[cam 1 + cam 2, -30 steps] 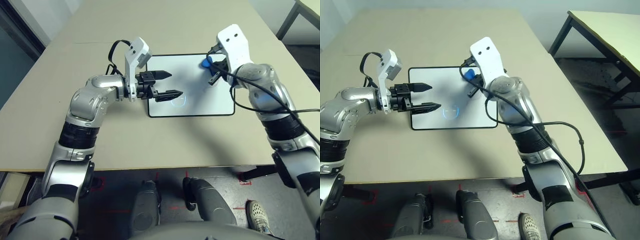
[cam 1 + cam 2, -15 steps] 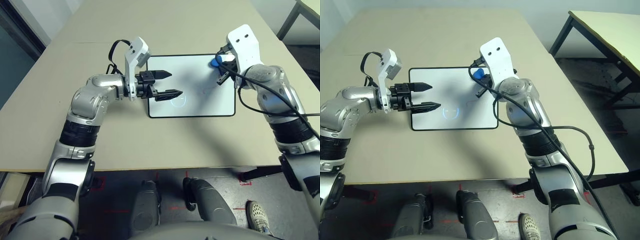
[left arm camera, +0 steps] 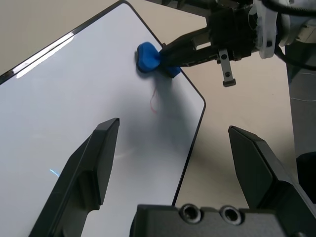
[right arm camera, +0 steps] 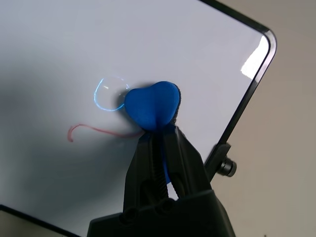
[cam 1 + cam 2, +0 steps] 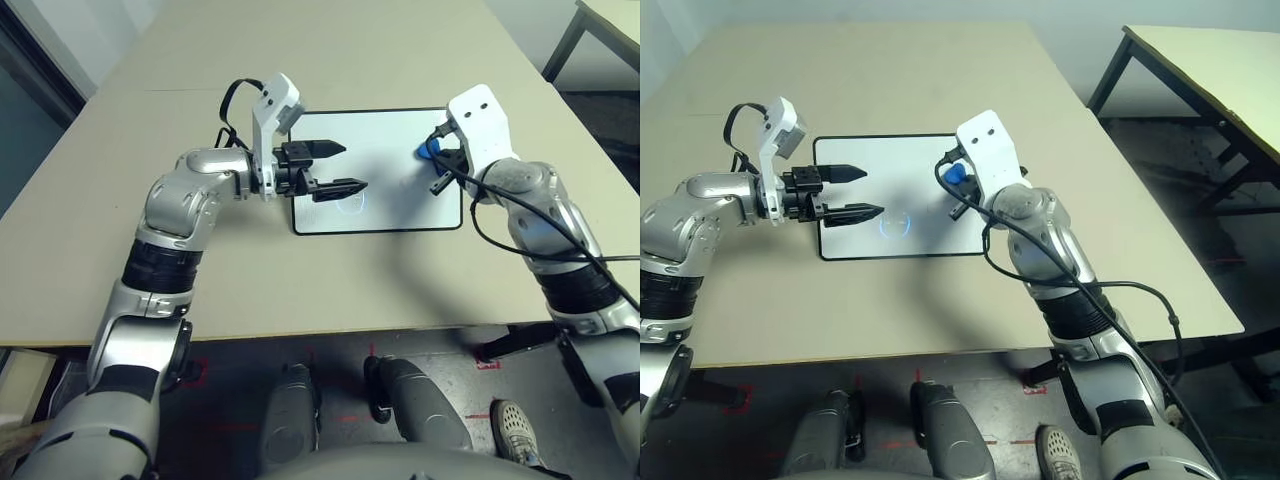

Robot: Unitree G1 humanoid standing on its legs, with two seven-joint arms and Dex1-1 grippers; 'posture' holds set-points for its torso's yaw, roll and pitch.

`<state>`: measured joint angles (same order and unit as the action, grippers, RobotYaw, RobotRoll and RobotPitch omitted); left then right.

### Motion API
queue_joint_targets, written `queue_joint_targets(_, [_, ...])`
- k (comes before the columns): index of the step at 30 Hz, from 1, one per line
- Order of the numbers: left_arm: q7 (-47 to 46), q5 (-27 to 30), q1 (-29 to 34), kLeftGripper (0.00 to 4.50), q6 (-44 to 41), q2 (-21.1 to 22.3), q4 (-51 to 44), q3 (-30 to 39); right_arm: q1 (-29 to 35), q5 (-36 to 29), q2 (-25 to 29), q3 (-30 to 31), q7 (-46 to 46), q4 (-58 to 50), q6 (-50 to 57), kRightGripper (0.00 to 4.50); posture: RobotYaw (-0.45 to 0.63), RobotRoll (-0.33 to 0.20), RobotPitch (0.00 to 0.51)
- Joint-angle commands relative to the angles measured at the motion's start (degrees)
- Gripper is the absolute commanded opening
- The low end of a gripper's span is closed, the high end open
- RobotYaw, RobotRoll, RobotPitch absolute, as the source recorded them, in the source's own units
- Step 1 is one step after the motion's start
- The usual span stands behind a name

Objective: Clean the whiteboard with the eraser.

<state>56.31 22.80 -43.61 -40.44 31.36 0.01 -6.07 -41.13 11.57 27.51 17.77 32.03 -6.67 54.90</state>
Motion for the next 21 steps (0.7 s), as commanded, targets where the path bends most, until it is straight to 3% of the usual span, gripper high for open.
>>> queue_joint_targets(1, [0.1,0.1,-0.5,4.50,-0.6,0.1,-0.9,-0.7,2.5,-0.9,-1.1,3.2,1.1,4.4,2.4,0.01,-0.15,0.000,0.161])
queue_joint_targets(13, [0.5,-0.1,0.1,4.50,0.4,0.3,-0.1,-0.5,-5.8,-1.0,-3.7,-3.5,-3.1,7.7,-3.5,0.01,-0.15,0.000,0.164])
queue_joint_targets(21, [0.5,-0.3,0.4,4.50,1.0,0.2,0.4,-0.5,-4.4,-1.2,-4.2,-2.6,-2.5,7.7,-3.5,0.01,-0.14,0.000,0.164])
